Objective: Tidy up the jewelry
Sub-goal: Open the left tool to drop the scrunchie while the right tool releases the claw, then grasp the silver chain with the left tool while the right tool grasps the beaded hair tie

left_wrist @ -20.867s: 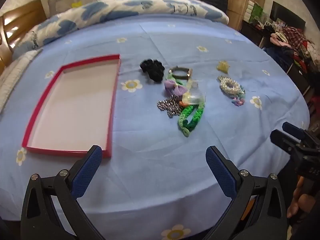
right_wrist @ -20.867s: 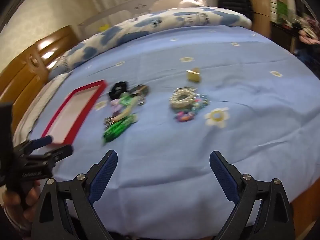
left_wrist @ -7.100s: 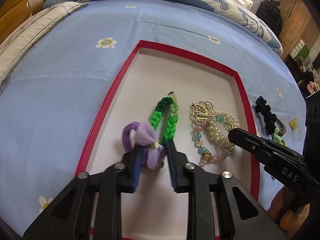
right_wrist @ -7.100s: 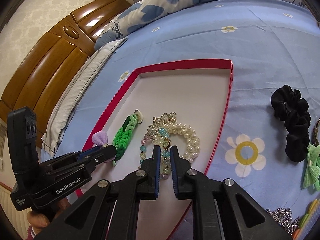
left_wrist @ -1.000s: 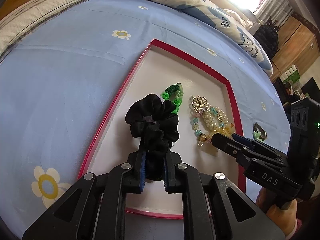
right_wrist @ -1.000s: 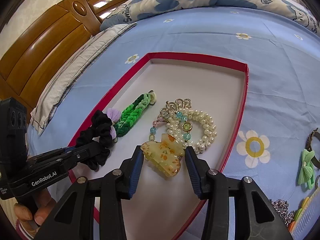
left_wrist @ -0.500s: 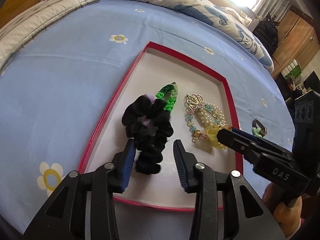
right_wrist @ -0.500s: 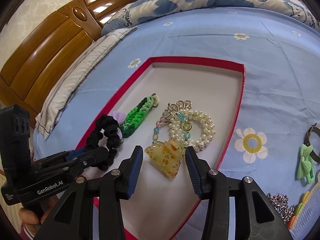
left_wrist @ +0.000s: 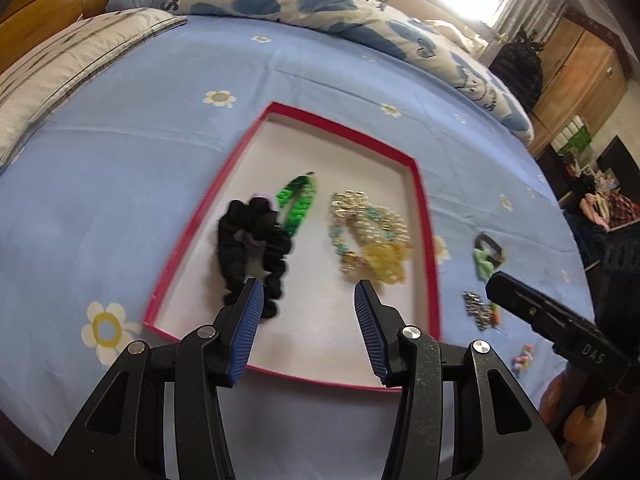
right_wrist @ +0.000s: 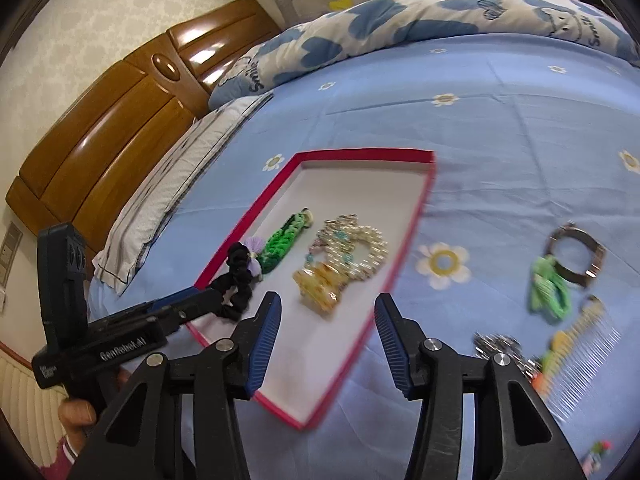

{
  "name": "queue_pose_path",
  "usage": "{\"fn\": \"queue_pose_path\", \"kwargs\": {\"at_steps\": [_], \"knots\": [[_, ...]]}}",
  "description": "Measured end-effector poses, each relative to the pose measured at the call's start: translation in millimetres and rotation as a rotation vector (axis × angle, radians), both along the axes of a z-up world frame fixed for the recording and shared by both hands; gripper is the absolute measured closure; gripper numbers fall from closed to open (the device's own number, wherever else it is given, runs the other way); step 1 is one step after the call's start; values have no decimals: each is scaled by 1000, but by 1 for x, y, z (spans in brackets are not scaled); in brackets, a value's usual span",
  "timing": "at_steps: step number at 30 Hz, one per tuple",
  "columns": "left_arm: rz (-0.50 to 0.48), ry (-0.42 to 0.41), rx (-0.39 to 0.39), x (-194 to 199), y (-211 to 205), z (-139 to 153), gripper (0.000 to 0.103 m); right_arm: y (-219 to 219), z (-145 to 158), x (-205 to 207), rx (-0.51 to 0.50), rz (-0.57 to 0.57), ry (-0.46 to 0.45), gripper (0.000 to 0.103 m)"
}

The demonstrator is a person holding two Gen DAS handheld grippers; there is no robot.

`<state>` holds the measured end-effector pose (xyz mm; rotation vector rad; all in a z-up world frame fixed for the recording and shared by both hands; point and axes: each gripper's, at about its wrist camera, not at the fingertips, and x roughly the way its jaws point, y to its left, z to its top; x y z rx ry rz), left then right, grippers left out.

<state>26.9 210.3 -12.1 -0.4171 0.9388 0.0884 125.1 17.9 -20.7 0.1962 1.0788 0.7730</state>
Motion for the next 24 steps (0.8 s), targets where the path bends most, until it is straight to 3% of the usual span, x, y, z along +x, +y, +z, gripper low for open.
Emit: {"fn": "queue_pose_path", "kwargs": {"at_steps": [9, 24], "knots": [[-97, -42, -24, -3, -43, 19, 57, -69, 4, -13, -10, -113, 2, 52], [-268, -26, 5, -4, -122, 16, 57, -170, -7, -47, -34, -287, 24, 50]]}}
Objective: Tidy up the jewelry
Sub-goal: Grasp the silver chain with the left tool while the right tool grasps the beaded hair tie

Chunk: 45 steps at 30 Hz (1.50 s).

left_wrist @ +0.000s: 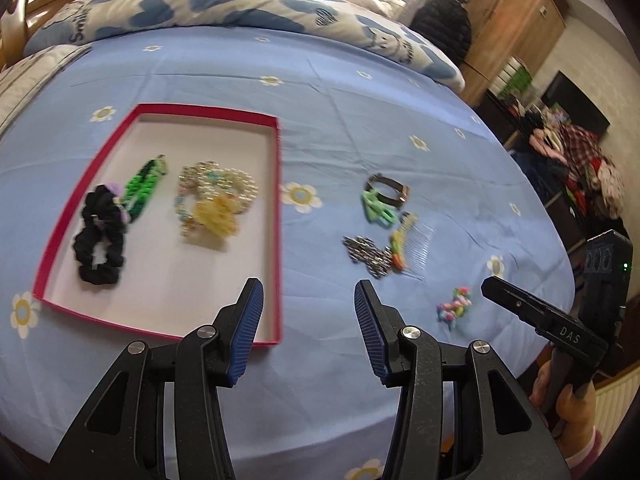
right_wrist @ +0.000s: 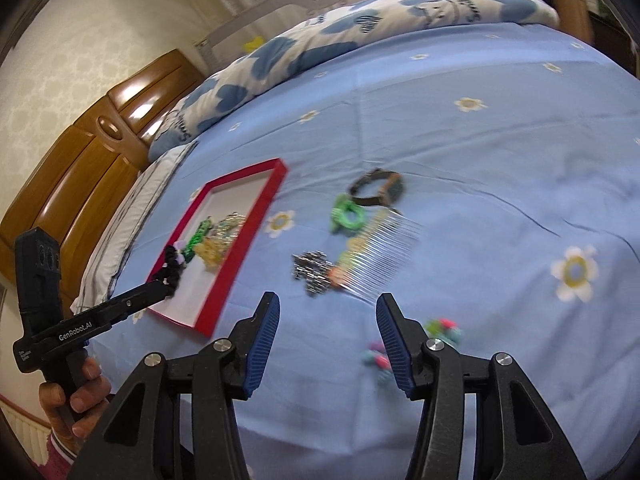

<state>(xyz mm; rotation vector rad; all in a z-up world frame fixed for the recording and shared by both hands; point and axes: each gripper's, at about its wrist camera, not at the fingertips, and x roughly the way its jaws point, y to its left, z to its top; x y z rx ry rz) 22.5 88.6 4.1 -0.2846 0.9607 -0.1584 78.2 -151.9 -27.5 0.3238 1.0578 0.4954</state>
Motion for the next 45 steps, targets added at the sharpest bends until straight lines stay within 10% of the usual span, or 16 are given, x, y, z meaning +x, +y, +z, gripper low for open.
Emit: {"fn": "queue_pose_path", "kwargs": {"at_steps": [36, 39, 41, 45], "knots": [[-322, 101, 239, 94, -104, -76, 34, -12, -56, -7, -174, 55, 3, 34], [-346, 86, 253, 93, -107, -78, 49, -8, -56, -9, -207, 71, -14, 36], [-371, 77, 248, 91, -110, -77, 81, -7, -57, -9, -223, 73, -25, 37], [-397, 61, 257, 88, -115, -76, 93, -8, -58, -7, -247, 51, -37, 57]]}}
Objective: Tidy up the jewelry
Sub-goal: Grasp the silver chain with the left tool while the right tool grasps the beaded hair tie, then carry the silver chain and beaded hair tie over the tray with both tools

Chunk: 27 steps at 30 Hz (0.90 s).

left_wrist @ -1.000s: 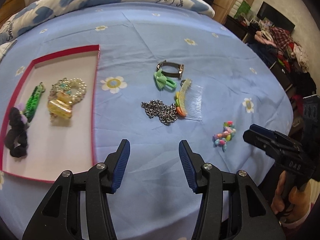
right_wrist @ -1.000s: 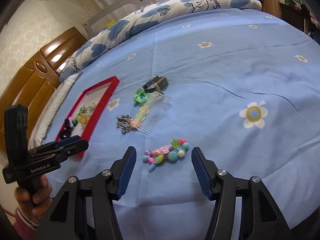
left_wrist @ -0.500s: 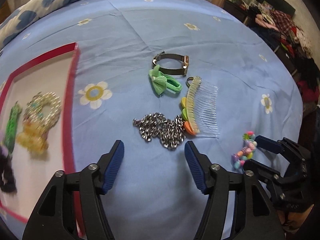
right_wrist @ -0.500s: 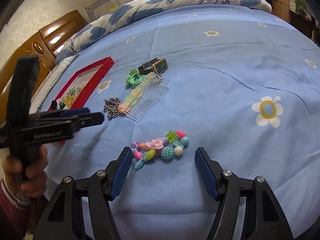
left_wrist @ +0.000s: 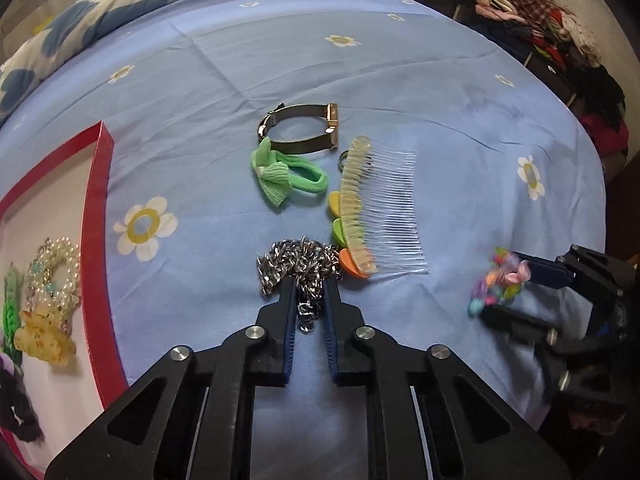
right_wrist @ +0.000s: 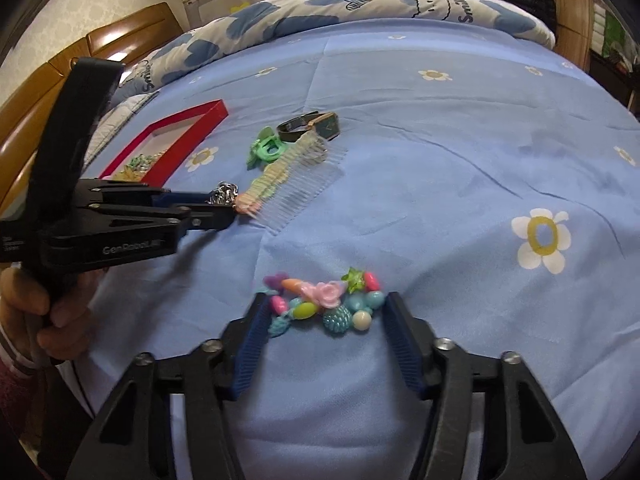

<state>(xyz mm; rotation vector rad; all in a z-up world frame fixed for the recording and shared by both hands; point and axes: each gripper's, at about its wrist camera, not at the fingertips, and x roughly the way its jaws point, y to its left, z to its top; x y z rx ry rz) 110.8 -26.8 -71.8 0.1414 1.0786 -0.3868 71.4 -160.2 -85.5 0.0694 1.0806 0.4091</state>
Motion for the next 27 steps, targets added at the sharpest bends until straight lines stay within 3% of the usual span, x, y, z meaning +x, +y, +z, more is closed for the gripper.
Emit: {"fn": "queue_pose_path", "kwargs": {"at_steps": [3, 10, 27], "knots": [[3, -9, -17, -3, 3, 3, 94, -9, -1, 3, 28, -31, 11, 86], [45, -20, -110, -18, 17, 21, 95, -31, 3, 5, 152, -87, 37, 87], [208, -147, -254, -65, 78, 95, 95, -2, 54, 1, 235, -2, -30, 87]]}}
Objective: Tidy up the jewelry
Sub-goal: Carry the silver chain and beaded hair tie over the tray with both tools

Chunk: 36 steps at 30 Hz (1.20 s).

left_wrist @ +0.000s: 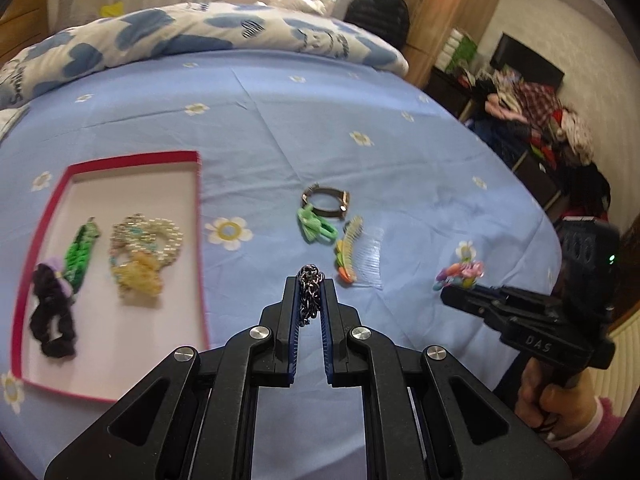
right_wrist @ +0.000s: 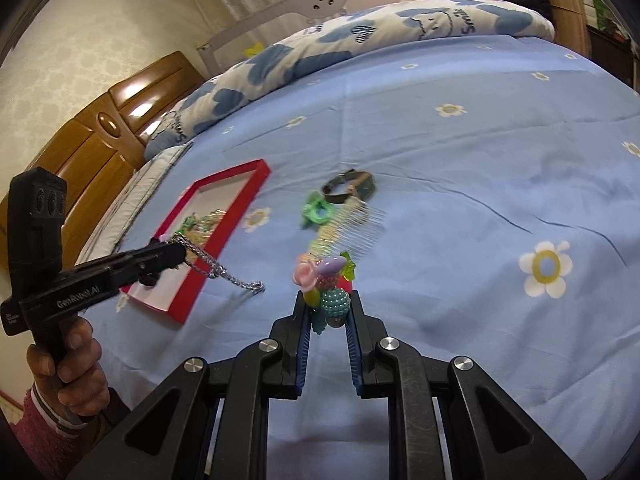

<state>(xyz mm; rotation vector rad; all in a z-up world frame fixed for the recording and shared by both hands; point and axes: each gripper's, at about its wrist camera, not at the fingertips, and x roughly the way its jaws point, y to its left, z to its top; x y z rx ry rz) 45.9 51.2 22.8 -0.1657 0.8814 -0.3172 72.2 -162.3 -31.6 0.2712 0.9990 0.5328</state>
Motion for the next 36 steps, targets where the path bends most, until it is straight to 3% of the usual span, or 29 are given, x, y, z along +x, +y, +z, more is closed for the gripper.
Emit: {"fn": "queue_pose_path", "kwargs": {"at_steps": [18, 26, 36], "knots": [[184, -86, -44, -37, 82, 42, 95, 99, 36, 11, 50, 197, -72, 86], [270, -66, -40, -40, 118, 33, 95, 148, 37, 20, 84, 277, -67, 86], [341, -22, -53, -33, 150, 8, 95, 200, 13, 28, 83, 361, 17, 86]]}}
